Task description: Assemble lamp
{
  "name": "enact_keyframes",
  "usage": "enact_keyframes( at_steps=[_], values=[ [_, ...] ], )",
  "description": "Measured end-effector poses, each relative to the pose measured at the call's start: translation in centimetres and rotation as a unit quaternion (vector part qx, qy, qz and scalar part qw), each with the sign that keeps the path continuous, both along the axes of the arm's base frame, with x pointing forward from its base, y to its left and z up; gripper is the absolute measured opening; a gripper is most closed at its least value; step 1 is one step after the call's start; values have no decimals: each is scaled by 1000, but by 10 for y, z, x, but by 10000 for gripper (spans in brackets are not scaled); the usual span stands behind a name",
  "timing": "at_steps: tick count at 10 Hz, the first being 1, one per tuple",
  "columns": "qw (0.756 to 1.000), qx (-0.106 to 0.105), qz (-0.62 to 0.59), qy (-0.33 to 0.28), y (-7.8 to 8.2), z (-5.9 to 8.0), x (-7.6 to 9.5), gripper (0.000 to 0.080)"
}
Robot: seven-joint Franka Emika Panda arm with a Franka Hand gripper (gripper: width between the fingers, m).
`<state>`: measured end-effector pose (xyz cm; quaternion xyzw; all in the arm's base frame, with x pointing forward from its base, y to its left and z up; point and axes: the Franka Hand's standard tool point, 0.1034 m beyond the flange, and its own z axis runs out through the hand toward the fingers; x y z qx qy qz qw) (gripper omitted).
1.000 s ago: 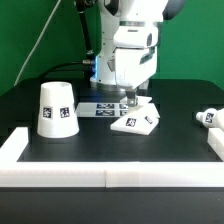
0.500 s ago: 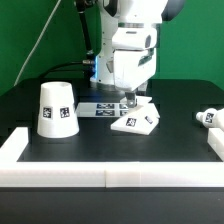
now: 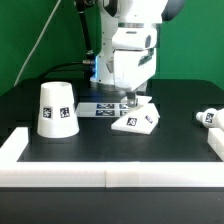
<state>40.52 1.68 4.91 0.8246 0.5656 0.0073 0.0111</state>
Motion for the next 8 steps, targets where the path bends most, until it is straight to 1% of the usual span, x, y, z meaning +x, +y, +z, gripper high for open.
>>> enact_keyframes(
  at_steps=[2,5,6,8],
  values=[
    [1000,-1,0,2,0,0,3,533],
    [1000,-2,1,-5,1,1,45,534],
    [1000,-2,3,-6,4,1,56,535],
    [1000,2,-10,-12,14,2,80,535]
  ],
)
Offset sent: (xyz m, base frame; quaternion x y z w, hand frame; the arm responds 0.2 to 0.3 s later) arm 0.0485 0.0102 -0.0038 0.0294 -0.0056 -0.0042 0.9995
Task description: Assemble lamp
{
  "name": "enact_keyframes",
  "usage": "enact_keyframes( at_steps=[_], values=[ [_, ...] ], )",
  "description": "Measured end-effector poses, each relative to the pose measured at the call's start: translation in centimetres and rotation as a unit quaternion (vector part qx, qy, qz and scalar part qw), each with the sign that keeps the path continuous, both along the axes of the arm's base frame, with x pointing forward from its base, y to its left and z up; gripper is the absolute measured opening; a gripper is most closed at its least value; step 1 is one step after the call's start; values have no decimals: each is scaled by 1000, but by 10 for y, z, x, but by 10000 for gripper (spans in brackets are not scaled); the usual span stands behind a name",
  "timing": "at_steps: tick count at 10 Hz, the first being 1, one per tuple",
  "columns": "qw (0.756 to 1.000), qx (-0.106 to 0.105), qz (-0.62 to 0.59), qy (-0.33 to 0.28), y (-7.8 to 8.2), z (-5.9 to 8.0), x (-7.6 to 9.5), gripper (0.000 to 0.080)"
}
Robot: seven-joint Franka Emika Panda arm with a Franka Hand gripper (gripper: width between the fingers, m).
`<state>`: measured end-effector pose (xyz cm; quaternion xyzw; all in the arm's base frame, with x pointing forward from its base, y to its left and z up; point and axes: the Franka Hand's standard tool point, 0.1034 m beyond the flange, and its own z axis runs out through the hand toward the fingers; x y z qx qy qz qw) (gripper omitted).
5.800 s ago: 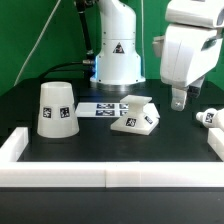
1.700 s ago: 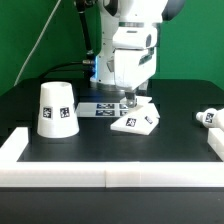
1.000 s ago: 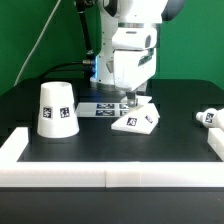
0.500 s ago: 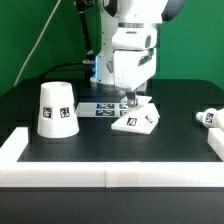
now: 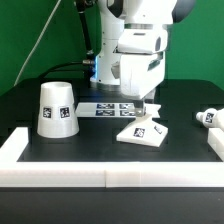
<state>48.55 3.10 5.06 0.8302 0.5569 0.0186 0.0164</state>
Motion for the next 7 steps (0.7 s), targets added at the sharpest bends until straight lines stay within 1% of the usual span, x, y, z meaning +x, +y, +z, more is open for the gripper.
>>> enact_keyframes(
  at_steps=[1,4,5,6,7],
  values=[
    [1000,2,1,-5,4,1,9,535],
    [997,7,-81,-4,4,1,8,535],
    [992,11,-126,-4,4,0,7,535],
    [982,17,-187,-4,8,0,7,535],
    [964,23,-265,-4,18,-1,8,535]
  ],
)
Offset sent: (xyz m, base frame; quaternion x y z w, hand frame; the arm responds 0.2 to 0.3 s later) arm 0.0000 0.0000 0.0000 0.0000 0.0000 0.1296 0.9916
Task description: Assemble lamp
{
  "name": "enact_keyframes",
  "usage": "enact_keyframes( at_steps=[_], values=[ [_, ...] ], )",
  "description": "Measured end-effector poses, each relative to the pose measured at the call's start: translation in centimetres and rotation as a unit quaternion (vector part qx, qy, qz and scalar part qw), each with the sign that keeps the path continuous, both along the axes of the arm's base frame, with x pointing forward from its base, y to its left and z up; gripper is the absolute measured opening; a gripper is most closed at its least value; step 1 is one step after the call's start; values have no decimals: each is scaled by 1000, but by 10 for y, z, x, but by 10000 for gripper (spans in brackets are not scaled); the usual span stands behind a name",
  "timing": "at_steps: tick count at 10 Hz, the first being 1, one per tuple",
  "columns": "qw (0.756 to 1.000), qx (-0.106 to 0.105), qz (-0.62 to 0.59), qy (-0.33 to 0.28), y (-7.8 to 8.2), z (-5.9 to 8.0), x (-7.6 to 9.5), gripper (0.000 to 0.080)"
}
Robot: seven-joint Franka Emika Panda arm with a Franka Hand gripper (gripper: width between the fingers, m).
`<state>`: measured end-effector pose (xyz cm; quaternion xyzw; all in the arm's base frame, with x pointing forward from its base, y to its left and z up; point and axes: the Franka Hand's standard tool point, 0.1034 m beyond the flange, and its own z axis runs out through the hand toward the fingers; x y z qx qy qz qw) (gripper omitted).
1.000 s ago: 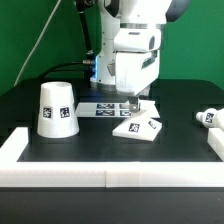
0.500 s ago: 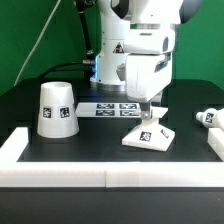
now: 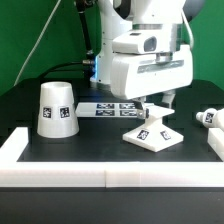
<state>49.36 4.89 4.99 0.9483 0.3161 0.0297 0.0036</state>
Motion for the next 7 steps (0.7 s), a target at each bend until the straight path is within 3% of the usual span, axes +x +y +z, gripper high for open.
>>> enact_keyframes(
  at_steps=[4,7],
  values=[
    [979,30,-202,-8,34,2,41,535],
    [976,37,-216,-14,48,0,59,535]
  ],
)
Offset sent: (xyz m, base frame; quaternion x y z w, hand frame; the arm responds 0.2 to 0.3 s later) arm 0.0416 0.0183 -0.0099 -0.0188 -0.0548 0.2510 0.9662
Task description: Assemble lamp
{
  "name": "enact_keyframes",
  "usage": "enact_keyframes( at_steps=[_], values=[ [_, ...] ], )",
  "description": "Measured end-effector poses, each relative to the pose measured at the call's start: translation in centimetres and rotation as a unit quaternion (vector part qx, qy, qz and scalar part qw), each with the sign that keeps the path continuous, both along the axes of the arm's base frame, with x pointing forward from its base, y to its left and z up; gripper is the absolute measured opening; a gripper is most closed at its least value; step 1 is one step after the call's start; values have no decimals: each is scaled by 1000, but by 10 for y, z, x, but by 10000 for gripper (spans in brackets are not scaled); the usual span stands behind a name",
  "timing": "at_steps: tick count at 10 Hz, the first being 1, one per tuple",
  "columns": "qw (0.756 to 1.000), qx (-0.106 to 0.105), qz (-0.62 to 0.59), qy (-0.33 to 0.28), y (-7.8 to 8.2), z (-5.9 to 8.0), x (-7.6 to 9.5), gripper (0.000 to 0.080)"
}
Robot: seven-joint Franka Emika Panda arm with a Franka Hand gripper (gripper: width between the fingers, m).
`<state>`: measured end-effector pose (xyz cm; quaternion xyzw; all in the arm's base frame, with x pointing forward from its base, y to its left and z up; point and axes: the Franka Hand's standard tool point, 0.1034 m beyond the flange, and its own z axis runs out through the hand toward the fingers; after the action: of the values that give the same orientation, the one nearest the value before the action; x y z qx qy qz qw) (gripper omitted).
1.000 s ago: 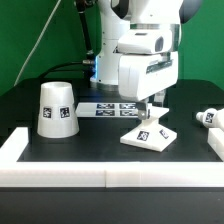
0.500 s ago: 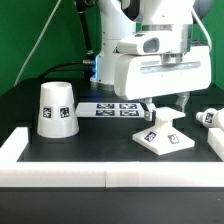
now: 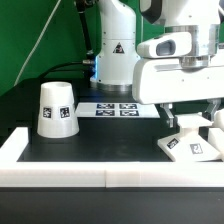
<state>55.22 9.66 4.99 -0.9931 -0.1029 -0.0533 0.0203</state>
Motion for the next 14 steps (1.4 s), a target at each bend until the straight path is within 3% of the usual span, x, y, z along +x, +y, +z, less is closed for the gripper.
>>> enact_keyframes(
  at_steps=[7,10,12,14],
  values=[
    [998,10,-49,-31,3,1,46,535],
    [998,9,-46,-35,3,1,48,535],
    [998,9,-43,-35,3,1,47,675],
    [999,9,-40,-36,6,5,42,693]
  ],
)
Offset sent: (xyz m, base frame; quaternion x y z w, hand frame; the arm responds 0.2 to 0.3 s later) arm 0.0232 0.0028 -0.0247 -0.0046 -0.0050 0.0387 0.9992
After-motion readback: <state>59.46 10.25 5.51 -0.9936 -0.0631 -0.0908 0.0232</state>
